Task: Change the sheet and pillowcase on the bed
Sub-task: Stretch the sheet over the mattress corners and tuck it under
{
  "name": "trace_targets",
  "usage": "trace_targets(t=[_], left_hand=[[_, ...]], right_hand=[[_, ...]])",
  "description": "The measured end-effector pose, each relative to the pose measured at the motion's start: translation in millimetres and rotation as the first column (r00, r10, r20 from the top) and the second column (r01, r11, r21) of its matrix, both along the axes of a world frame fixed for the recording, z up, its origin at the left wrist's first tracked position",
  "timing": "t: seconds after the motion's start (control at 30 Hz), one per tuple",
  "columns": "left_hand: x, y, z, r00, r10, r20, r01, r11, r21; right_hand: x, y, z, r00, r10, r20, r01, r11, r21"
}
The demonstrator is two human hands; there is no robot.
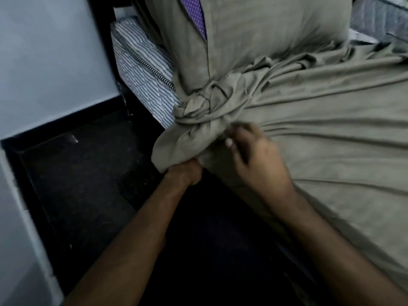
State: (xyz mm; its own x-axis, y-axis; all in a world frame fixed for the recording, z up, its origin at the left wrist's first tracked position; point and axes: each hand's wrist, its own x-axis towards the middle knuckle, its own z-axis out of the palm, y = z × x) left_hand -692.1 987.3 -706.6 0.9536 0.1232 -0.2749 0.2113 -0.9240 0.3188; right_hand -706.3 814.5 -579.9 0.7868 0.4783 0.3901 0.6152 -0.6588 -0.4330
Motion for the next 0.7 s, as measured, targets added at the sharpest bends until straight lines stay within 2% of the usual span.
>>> trace_targets(t=[0.07,0.1,0.2,0.23,0.27,0.33,0.37,0.47,0.57,0.6,0.63,0.7], left_hand=[[-9,14,22,0.998,-0.036,0.043,0.036,0.999,-0.004],[-11,24,30,0.992,-0.046,0.114,0.048,0.999,-0.016],[-16,43,56,0.922,0.139,0.361,-0.043,0.965,-0.260],[-17,45,60,0.877,0.255,0.407,-0.082,0.914,-0.397],[-18,44,65,0.840,0.387,0.379,-0.135,0.827,-0.546],[-18,43,74,0.785,0.585,0.203,-0.217,0.568,-0.794],[-17,41,77,0.772,0.620,0.139,-0.230,0.476,-0.849],[-16,29,90,0.786,0.600,0.149,-0.169,0.441,-0.881],[-6,24,100,0.766,0.623,0.159,-0.124,0.386,-0.914],[-2,25,99,0.755,0.640,0.142,-0.136,0.365,-0.921],[1,27,100,0.742,0.655,0.145,-0.180,0.402,-0.898],[5,36,103,0.669,0.703,0.241,-0.262,0.527,-0.809]], right_hand=[[32,6,6,0.994,-0.044,0.099,0.047,0.999,-0.026],[47,9,5,0.992,-0.056,0.115,0.062,0.997,-0.050],[66,22,-8,0.988,-0.076,0.132,0.100,0.976,-0.193],[65,27,-10,0.985,-0.083,0.150,0.119,0.960,-0.253],[64,31,-13,0.983,-0.083,0.166,0.131,0.943,-0.305],[59,41,-7,0.985,-0.092,0.144,0.138,0.925,-0.353],[61,45,-1,0.986,-0.113,0.120,0.147,0.930,-0.338],[77,60,27,0.975,-0.186,0.120,0.211,0.943,-0.258],[86,88,51,0.964,-0.057,0.259,0.044,0.997,0.057],[90,97,52,0.972,-0.002,0.236,-0.016,0.997,0.072],[96,104,54,0.988,0.051,0.143,-0.051,0.999,-0.002],[112,110,56,0.987,0.110,-0.115,-0.140,0.942,-0.304]])
